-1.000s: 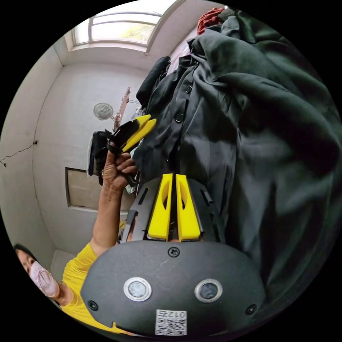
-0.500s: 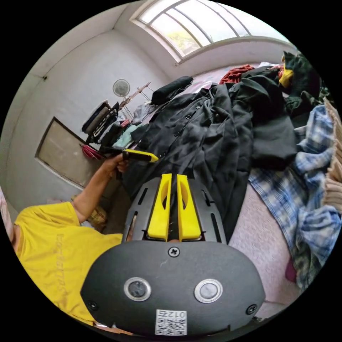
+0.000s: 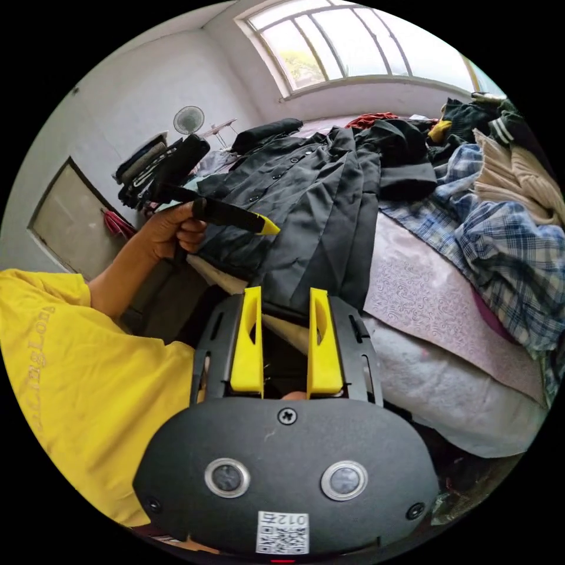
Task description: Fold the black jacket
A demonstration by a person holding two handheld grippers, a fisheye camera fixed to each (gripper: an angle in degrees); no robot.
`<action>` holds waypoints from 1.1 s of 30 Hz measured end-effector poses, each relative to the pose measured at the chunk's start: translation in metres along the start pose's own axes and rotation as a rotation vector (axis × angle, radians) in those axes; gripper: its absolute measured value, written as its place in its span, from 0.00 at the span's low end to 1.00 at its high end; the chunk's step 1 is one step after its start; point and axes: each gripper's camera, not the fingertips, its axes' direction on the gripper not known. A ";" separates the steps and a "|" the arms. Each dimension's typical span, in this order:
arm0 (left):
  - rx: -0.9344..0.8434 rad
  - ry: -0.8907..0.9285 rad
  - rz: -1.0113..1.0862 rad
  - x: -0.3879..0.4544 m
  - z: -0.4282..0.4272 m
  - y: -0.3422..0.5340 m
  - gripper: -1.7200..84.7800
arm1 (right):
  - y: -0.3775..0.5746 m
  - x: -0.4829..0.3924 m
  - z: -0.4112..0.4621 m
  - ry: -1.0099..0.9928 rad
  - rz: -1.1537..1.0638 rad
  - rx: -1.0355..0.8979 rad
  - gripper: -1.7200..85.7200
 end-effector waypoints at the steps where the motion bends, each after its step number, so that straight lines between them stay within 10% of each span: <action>1: -0.018 -0.005 0.005 0.006 0.007 0.000 0.02 | 0.003 -0.002 0.001 0.034 0.004 0.007 0.08; 33: 0.080 0.130 -0.007 0.040 0.018 0.027 0.02 | 0.076 -0.011 -0.010 0.115 0.118 0.198 0.05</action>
